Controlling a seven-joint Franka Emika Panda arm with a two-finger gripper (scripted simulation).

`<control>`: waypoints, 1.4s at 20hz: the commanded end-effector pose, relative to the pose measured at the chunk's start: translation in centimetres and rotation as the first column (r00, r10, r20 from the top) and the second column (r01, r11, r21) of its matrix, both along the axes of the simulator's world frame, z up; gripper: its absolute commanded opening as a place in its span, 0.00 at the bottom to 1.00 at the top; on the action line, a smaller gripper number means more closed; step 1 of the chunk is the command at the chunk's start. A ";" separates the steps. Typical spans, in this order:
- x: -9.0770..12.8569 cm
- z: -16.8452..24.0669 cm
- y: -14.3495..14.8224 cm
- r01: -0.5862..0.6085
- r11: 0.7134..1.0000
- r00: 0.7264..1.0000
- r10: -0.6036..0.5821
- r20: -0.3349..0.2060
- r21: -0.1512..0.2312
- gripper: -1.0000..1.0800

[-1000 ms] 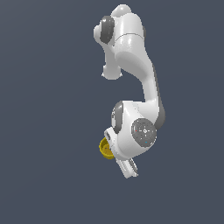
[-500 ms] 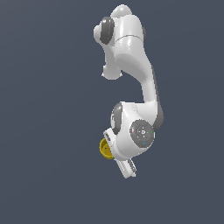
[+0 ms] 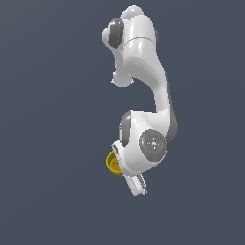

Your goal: Pick up the object and move it to a goal position.

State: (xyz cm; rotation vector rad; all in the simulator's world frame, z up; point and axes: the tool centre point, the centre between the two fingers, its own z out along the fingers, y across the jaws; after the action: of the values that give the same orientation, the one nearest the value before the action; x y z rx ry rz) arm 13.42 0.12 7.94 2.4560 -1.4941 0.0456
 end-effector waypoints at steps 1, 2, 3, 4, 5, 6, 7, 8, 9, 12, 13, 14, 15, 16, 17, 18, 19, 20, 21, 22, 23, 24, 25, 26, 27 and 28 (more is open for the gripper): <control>0.8 1.5 -1.2 0.029 1.000 0.999 -0.029 0.028 -0.004 0.00; 1.1 2.2 -1.9 0.046 0.999 0.998 -0.046 0.042 -0.006 0.00; 1.5 3.1 -2.6 0.066 0.998 0.996 -0.066 0.059 -0.008 0.00; 1.9 4.0 -3.5 0.087 0.996 0.993 -0.086 0.076 -0.010 0.00; 2.2 4.8 -4.3 0.107 0.994 0.990 -0.106 0.093 -0.011 0.00; 2.5 5.7 -5.1 0.127 0.992 0.986 -0.125 0.110 -0.012 0.00; 2.8 6.6 -5.9 0.147 0.989 0.981 -0.144 0.127 -0.013 0.00; 3.0 7.5 -6.6 0.166 0.986 0.976 -0.163 0.143 -0.013 0.00; 3.2 8.4 -7.4 0.186 0.983 0.971 -0.181 0.159 -0.013 0.00; 3.6 11.0 -9.7 0.242 0.970 0.950 -0.235 0.207 -0.011 0.00; 3.7 11.9 -10.5 0.261 0.965 0.942 -0.252 0.222 -0.010 0.00; 3.7 12.7 -11.3 0.279 0.960 0.933 -0.270 0.238 -0.008 0.00; 3.8 13.6 -12.0 0.298 0.955 0.924 -0.287 0.253 -0.006 0.00; 3.7 14.5 -12.8 0.316 0.949 0.914 -0.303 0.268 -0.004 0.00; 3.7 15.4 -13.6 0.334 0.942 0.904 -0.320 0.284 -0.001 0.00; 3.6 16.3 -14.4 0.353 0.936 0.893 -0.337 0.299 0.002 0.00; 3.5 17.2 -15.1 0.371 0.929 0.881 -0.353 0.314 0.005 0.00; 3.3 18.1 -15.9 0.389 0.921 0.869 -0.370 0.330 0.009 0.00; 3.2 19.0 -16.6 0.405 0.914 0.857 -0.385 0.344 0.013 0.00; 3.0 19.7 -17.2 0.420 0.907 0.846 -0.398 0.356 0.016 0.00; 2.8 20.4 -17.8 0.433 0.901 0.835 -0.409 0.367 0.019 0.00; 2.6 21.0 -18.3 0.444 0.896 0.826 -0.419 0.377 0.022 0.00; 2.5 21.5 -18.7 0.454 0.891 0.818 -0.428 0.385 0.025 0.00; 2.3 21.9 -19.0 0.462 0.886 0.811 -0.435 0.392 0.027 0.00; 2.2 22.3 -19.3 0.469 0.883 0.805 -0.441 0.398 0.029 0.00; 2.1 22.6 -19.6 0.475 0.880 0.799 -0.446 0.403 0.031 0.00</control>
State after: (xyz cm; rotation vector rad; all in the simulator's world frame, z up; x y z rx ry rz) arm 15.68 -19.02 29.83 2.0458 -2.1690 0.5103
